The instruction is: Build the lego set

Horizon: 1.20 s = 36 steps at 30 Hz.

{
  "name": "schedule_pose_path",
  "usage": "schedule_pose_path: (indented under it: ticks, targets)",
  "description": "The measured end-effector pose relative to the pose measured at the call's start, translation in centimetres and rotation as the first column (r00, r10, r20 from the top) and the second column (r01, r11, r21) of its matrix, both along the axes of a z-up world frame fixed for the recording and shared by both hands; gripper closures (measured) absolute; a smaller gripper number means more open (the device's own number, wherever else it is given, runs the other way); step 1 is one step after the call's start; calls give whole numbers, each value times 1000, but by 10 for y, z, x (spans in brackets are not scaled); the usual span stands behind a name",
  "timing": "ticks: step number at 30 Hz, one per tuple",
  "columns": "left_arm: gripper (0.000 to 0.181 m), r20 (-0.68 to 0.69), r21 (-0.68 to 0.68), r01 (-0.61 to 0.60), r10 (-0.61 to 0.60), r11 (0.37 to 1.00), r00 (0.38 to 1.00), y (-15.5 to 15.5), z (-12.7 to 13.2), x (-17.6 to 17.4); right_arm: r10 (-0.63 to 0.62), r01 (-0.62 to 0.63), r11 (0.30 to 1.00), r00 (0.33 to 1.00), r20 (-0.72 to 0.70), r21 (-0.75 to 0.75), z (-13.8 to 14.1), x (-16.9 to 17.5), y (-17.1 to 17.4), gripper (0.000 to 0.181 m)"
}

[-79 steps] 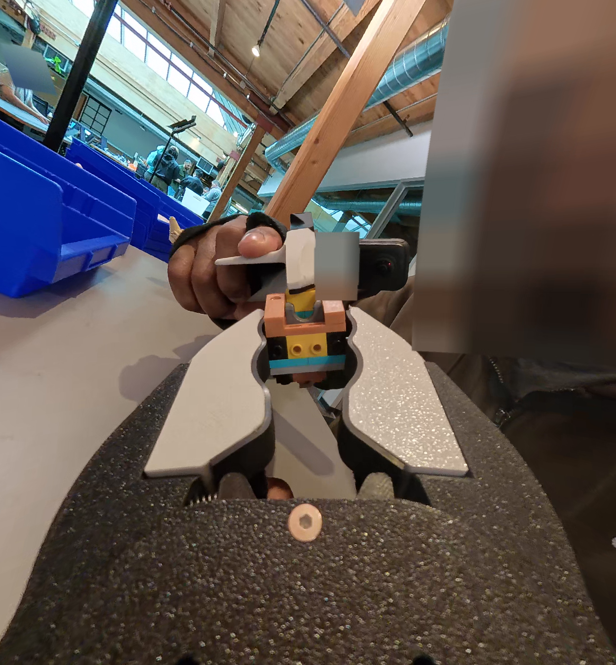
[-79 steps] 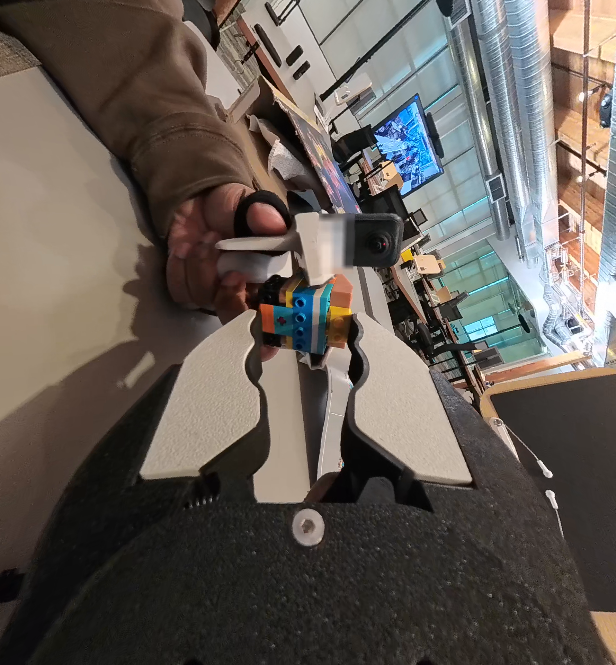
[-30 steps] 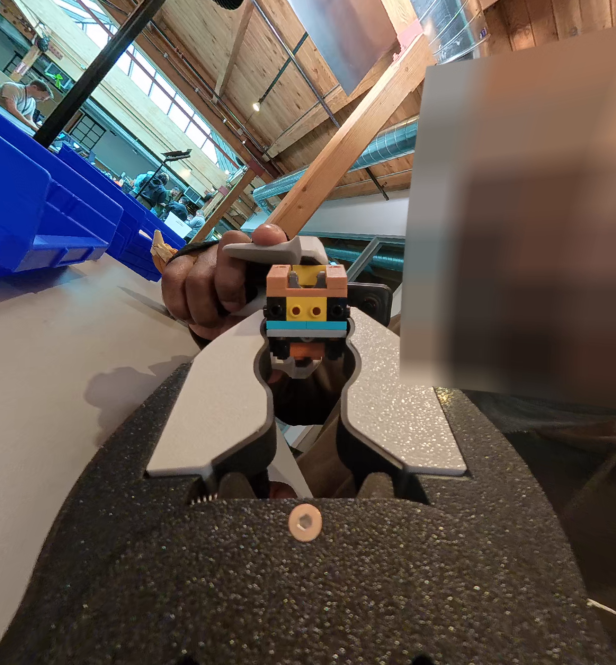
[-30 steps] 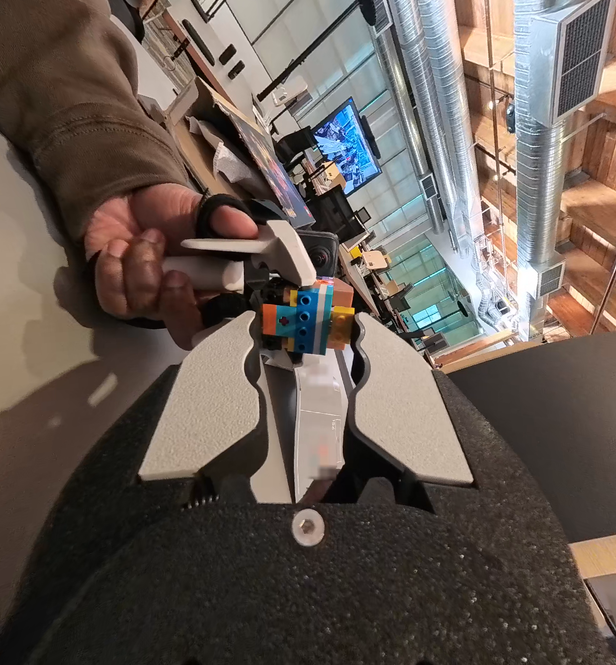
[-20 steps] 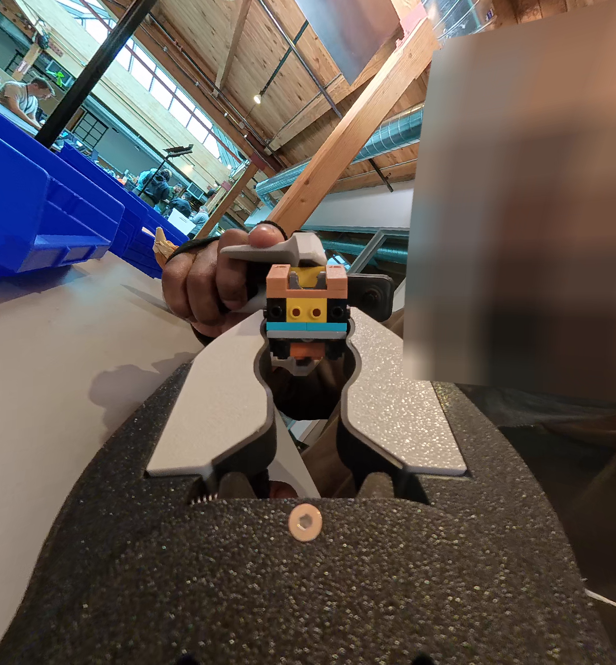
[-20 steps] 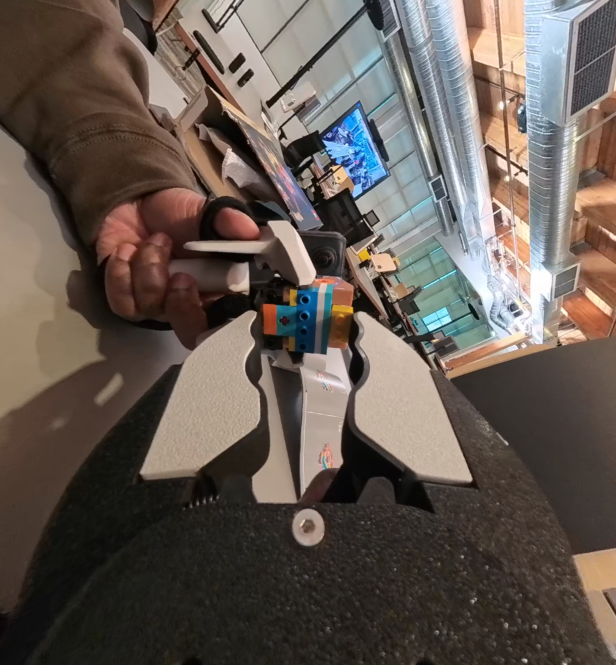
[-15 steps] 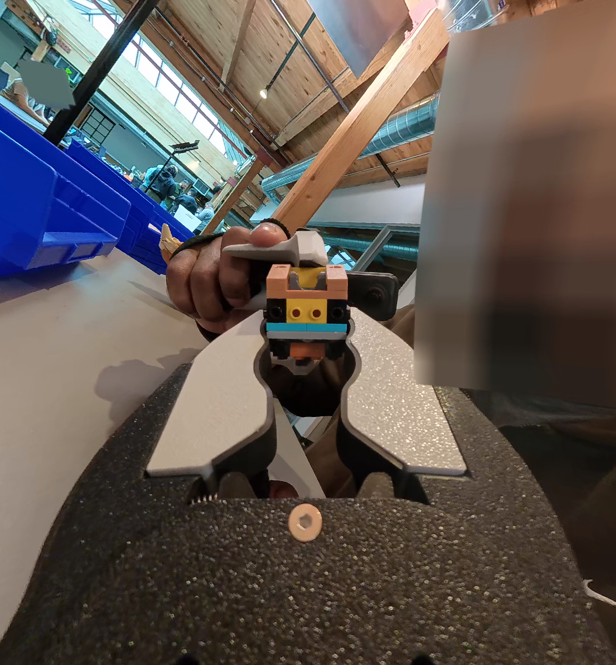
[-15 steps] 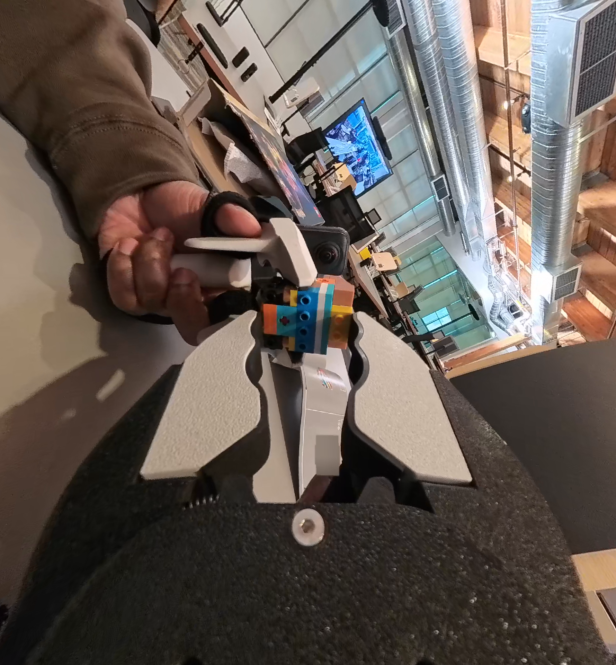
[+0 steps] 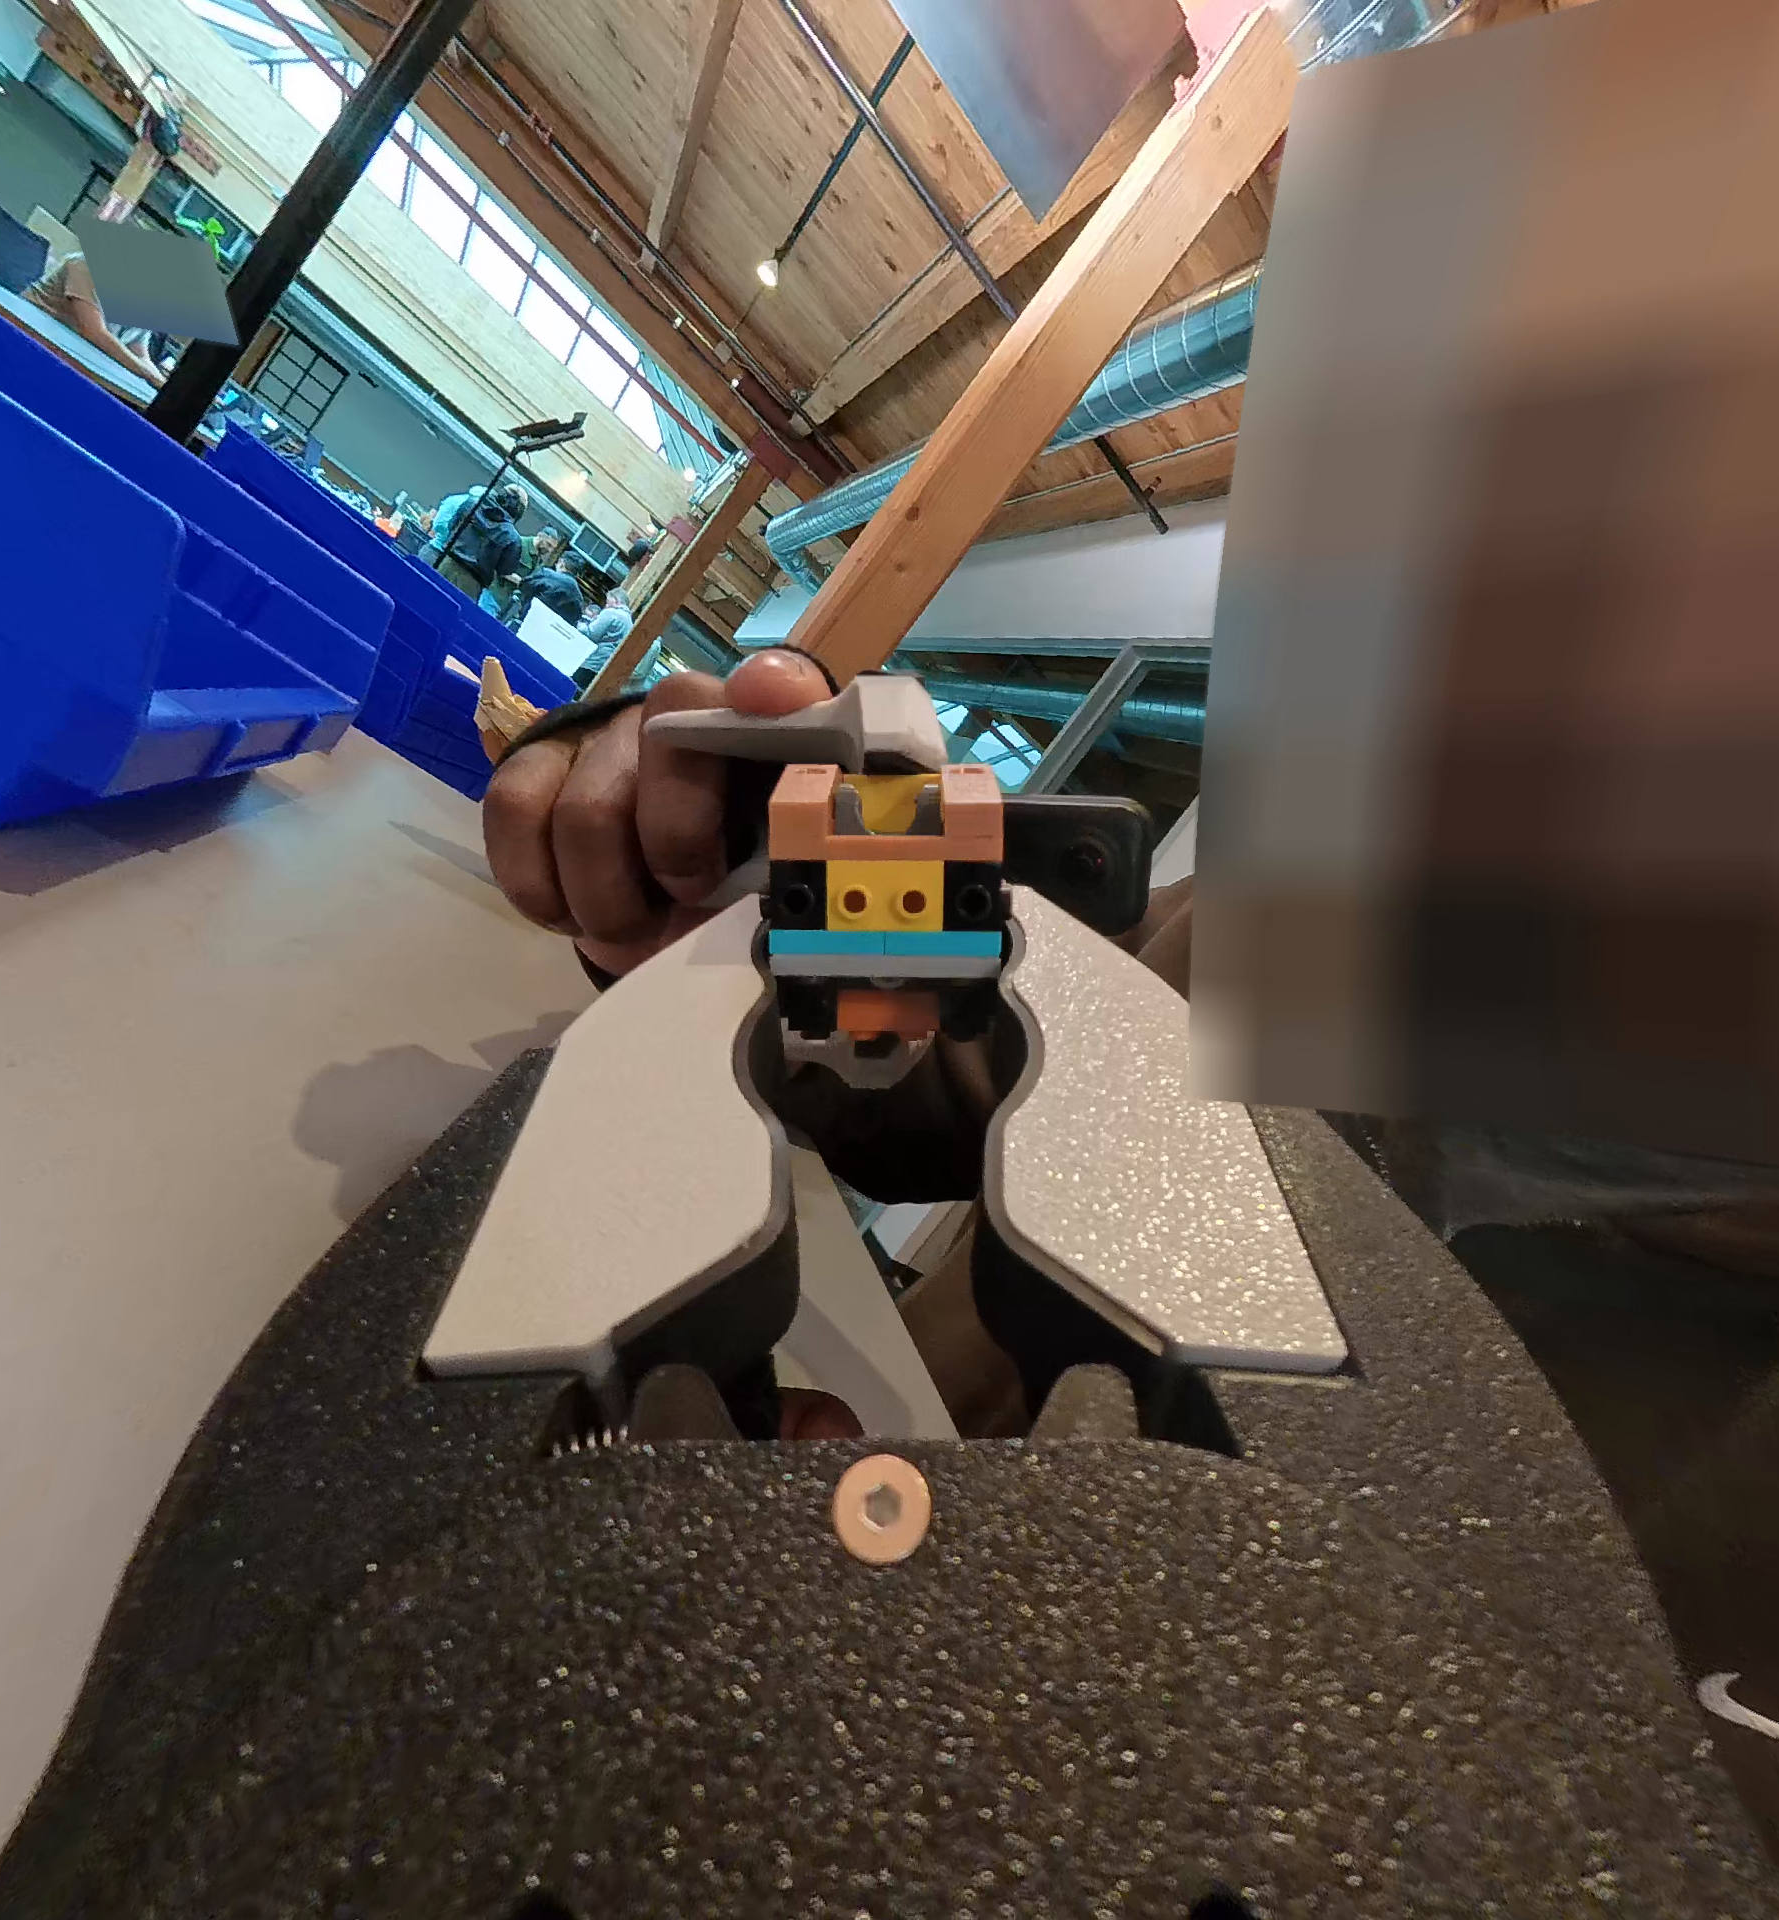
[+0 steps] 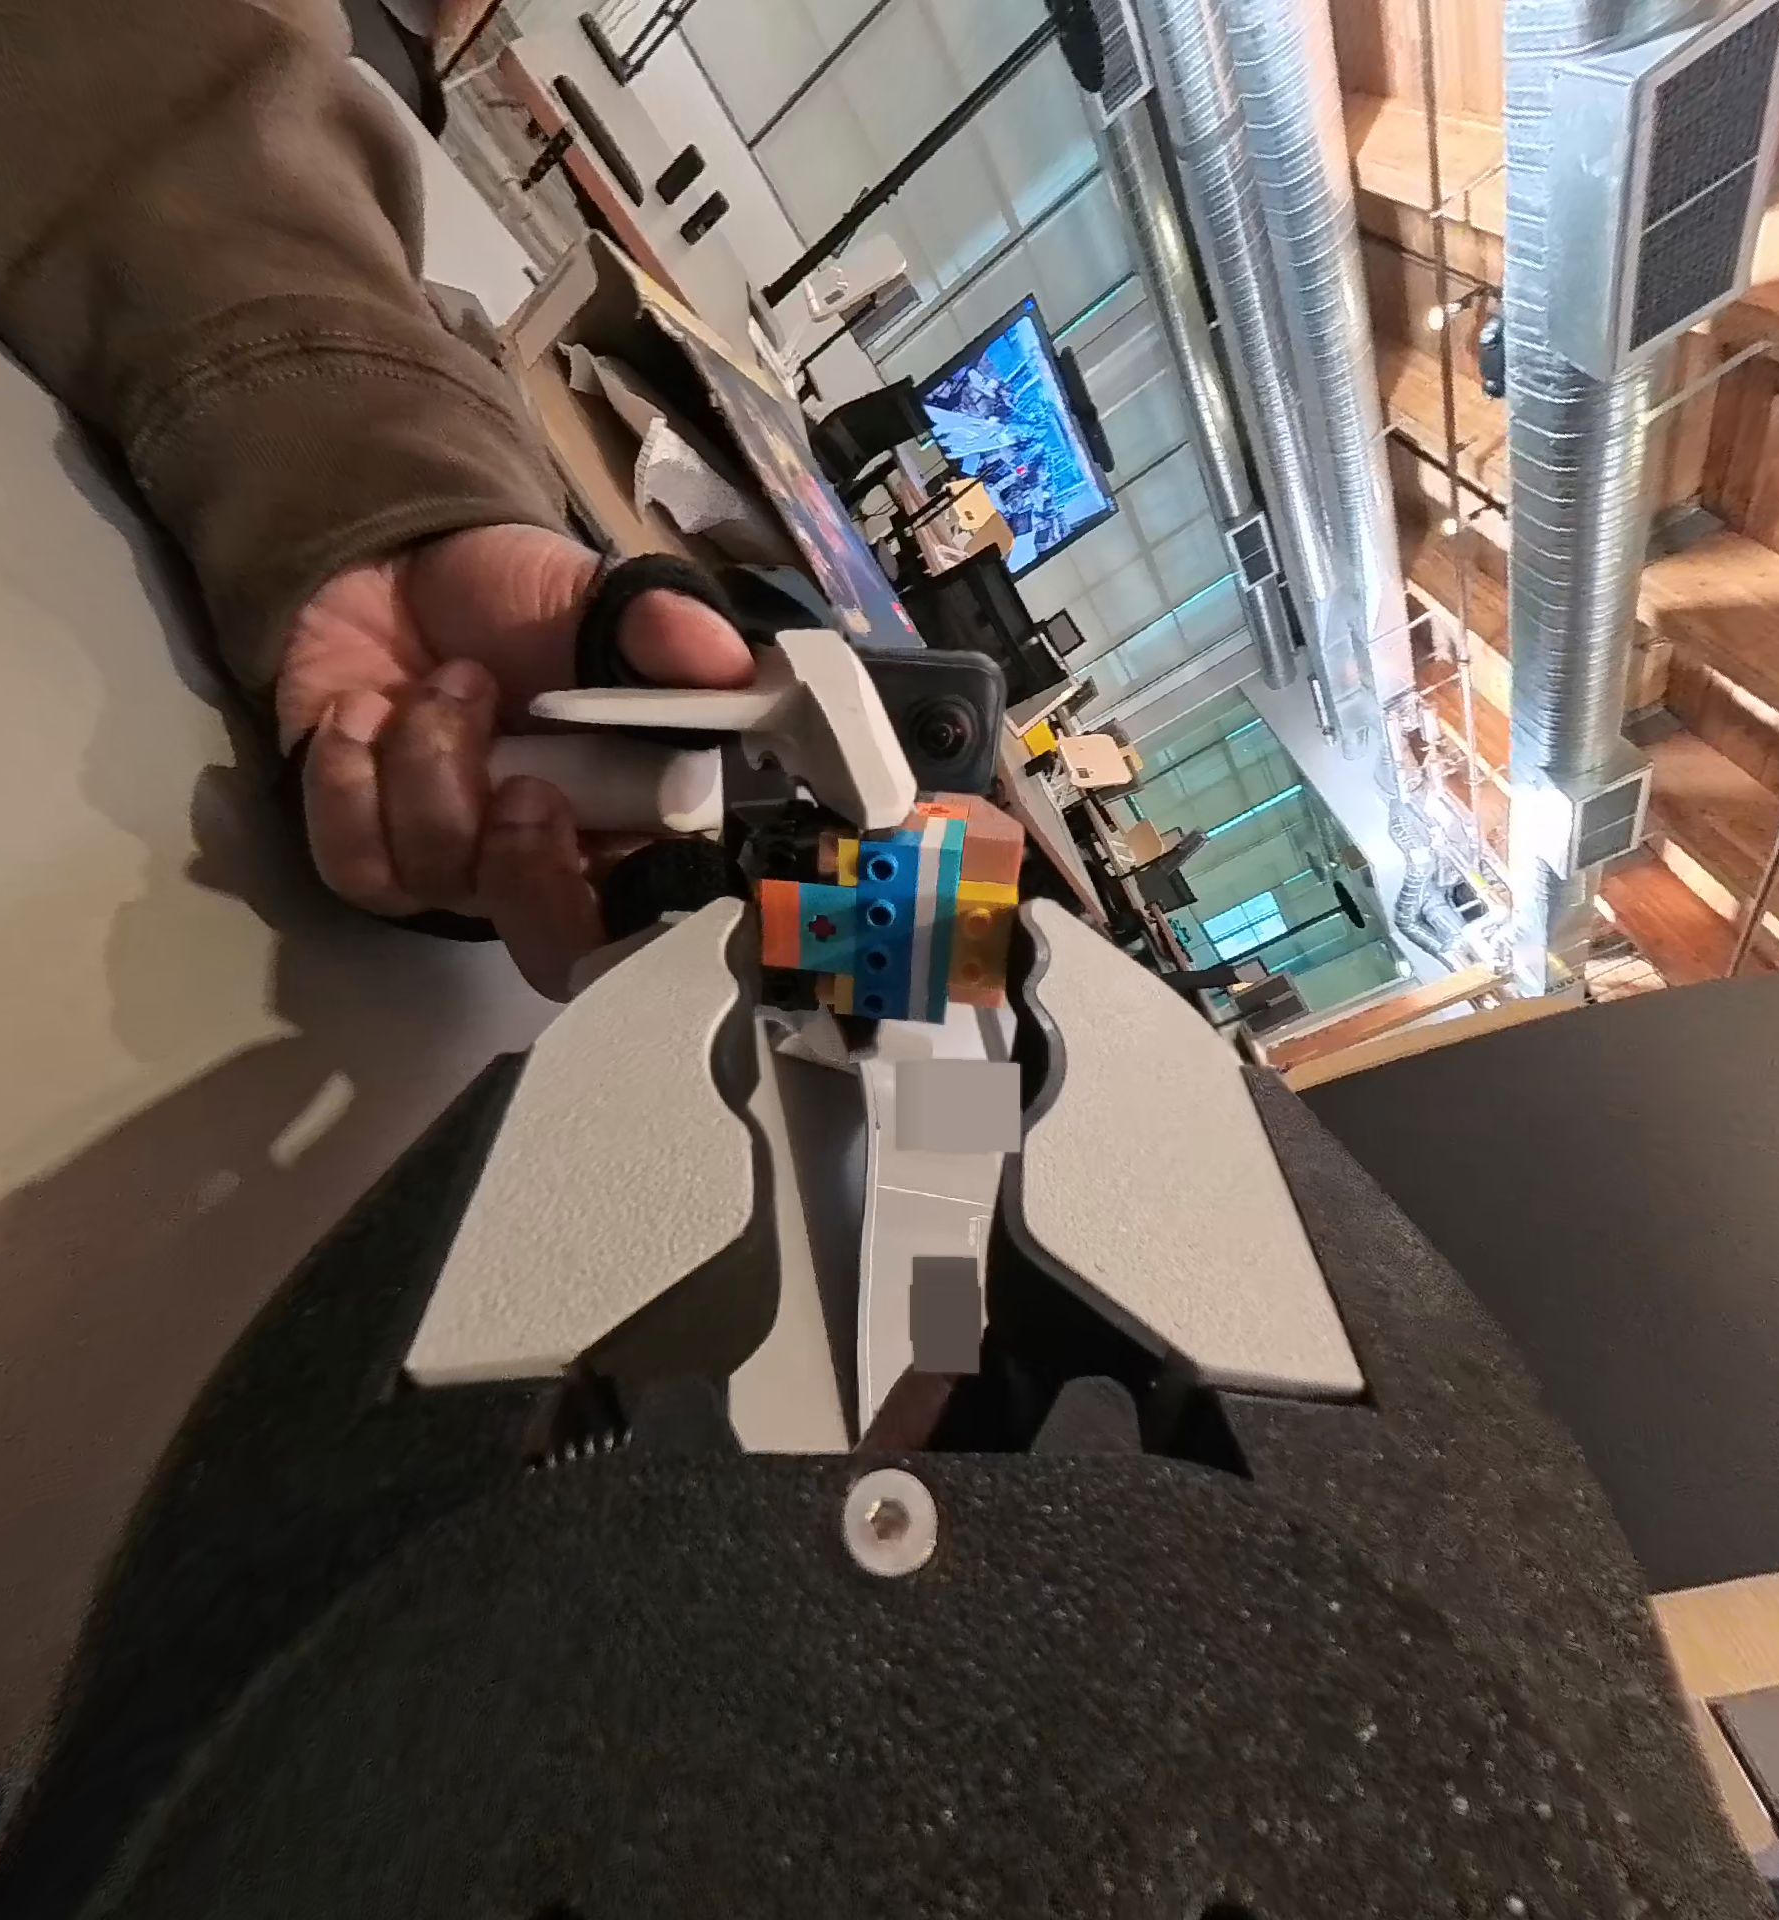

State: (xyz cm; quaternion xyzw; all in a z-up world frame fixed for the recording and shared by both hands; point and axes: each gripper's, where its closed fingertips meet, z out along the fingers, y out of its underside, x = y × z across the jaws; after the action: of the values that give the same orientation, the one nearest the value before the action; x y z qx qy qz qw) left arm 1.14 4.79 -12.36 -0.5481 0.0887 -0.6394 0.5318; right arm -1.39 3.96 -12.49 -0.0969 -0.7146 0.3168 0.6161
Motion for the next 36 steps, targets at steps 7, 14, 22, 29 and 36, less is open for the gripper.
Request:
schedule_pose_path:
  ticks: [7,14,22,29,36]
  targets:
    - [144,37,31,-28,27,999,999,-1,8,-8,-4,-1,998,997,-79,-58,10,2,-1,135]
    - [144,-42,49,-15,17,999,999,-3,2,-2,-39,40,999,995,-92,6,3,-1,-1,135]
    - [145,-76,42,-24,27,999,997,-2,-2,-1,-33,33,999,997,-64,1,0,0,0,136]
    - [145,-83,40,-29,33,999,996,-1,-3,-1,-33,33,999,999,-39,8,-2,-1,1,136]
    - [144,-56,70,-79,83,994,995,1,4,-14,-21,13,992,997,-70,-124,5,-1,2,133]
